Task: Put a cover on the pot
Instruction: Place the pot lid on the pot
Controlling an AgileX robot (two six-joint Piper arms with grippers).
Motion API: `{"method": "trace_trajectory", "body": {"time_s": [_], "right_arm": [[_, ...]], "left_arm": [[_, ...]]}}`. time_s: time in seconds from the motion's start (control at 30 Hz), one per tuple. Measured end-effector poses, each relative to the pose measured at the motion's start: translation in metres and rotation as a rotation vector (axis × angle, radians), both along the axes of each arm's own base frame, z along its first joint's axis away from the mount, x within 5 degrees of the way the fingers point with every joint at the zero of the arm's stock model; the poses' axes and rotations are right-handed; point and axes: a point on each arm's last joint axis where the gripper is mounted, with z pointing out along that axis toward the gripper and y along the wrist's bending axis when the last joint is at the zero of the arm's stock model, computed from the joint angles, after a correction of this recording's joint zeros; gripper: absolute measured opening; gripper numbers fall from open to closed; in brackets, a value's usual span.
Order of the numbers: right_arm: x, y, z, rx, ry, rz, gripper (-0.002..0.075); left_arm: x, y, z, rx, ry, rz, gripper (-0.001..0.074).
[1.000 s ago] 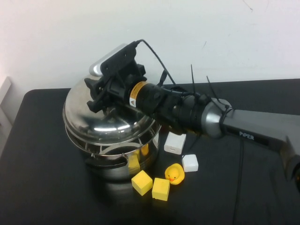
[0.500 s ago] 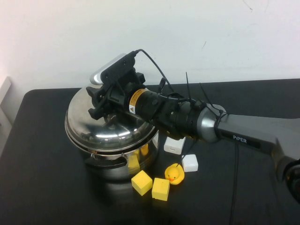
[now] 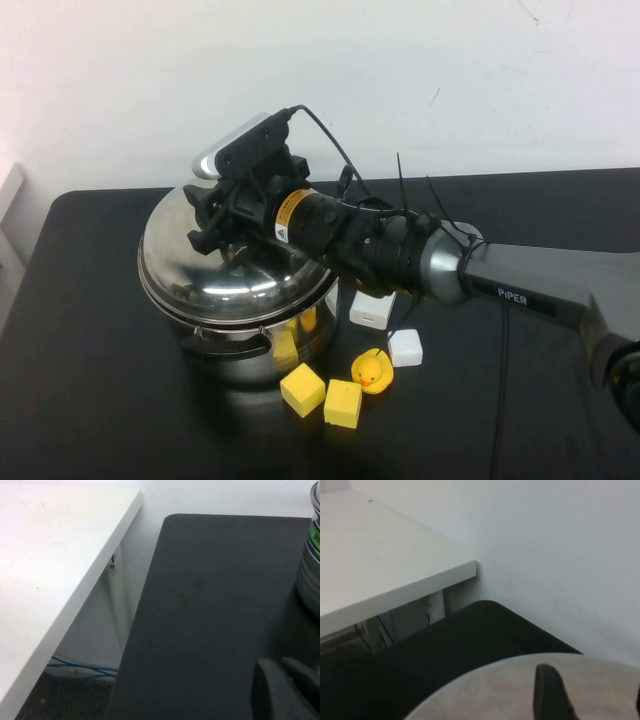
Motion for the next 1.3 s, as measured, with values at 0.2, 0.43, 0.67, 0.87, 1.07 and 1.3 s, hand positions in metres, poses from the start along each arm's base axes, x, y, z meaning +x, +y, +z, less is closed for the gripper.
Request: {"method": "trace_trajectory", "body": {"time_s": [0.2, 0.43, 0.67, 0.87, 1.07, 1.3], "right_arm": [[-0.0003, -0.0003, -0.0005, -0.014, 0.007, 0.000, 0.0335], [-0.0003, -0.0005, -0.0003, -0.013, 0.014, -0.002, 0.0335], [-0.0004, -0.0010, 0.0002, -0.014, 0.023, -0.006, 0.0335], [-0.0006, -0.0010, 0.0001, -0.012, 0.033, -0.007, 0.0335], [0.0010, -0.0033, -0.0016, -0.018, 0.053, -0.020, 0.0335], [0.0016, -0.0039, -0.0016, -0.019, 0.053, -0.021, 0.0335]], "left_arm": [[0.0000, -0.0001, 0.0000, -0.002, 0.000, 0.000, -0.0001], [0.0000, -0.0001, 0.0000, -0.002, 0.000, 0.000, -0.0001], [0.0000, -0.0001, 0.0000, -0.002, 0.000, 0.000, -0.0001], [0.0000, -0.0001, 0.0000, -0.002, 0.000, 0.000, -0.0001], [0.0000, -0.0001, 0.0000, -0.002, 0.000, 0.000, -0.0001], [0.0000, -0.0001, 0.0000, -0.002, 0.000, 0.000, -0.0001]]}}
